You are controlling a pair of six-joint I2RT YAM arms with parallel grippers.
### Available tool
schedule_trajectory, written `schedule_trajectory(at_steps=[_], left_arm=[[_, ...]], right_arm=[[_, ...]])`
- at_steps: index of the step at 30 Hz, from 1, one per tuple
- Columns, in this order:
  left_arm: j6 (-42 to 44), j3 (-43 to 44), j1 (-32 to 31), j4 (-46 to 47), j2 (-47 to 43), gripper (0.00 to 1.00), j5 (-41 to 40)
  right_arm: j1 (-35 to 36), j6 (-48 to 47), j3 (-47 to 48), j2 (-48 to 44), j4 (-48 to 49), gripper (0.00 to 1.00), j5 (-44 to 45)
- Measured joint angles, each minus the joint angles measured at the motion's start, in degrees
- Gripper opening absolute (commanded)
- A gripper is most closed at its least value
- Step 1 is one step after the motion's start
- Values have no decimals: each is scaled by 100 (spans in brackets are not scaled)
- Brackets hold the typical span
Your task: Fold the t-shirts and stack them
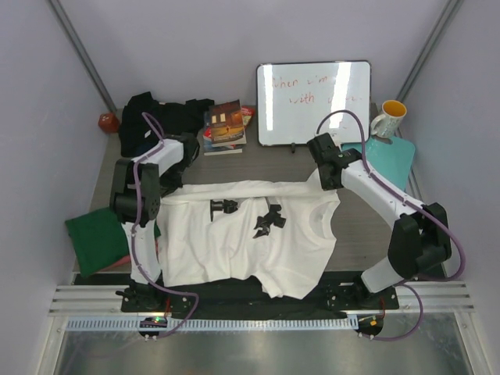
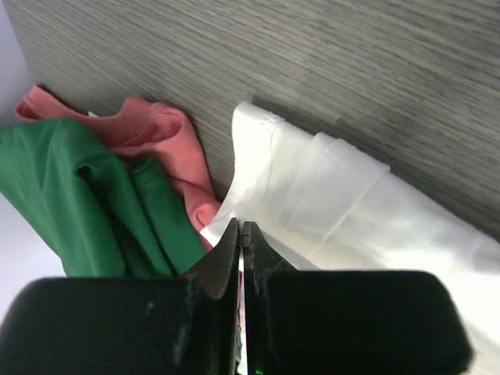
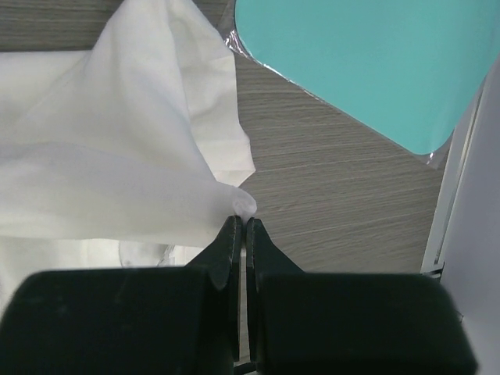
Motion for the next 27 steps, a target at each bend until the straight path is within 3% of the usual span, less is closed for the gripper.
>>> schedule_trajectory(at_steps=[3, 4, 5, 7, 11, 12, 17, 27], left_arm=[[-2, 72, 0, -72, 190, 1, -7], [-7, 98, 0, -92, 236, 5, -13], [-11, 125, 0, -114, 278, 17, -17], [-24, 153, 0, -155, 341, 28, -52], [-61, 157, 4, -258, 385, 34, -140], [-70, 157, 4, -273, 385, 36, -160], [-153, 190, 4, -350, 380, 41, -188], [-199, 216, 0, -321, -291, 41, -153]], right_arm=[[0, 42, 0, 201, -81, 1, -42], [0, 61, 0, 258, -107, 2, -59], [0, 90, 0, 310, -146, 3, -87], [0, 116, 0, 374, -197, 18, -114], [0, 216, 0, 487, -334, 23, -155], [0, 249, 0, 516, -365, 37, -146], [-2, 490, 0, 608, -520, 38, 57], [-4, 715, 190, 133, -411, 35, 396]])
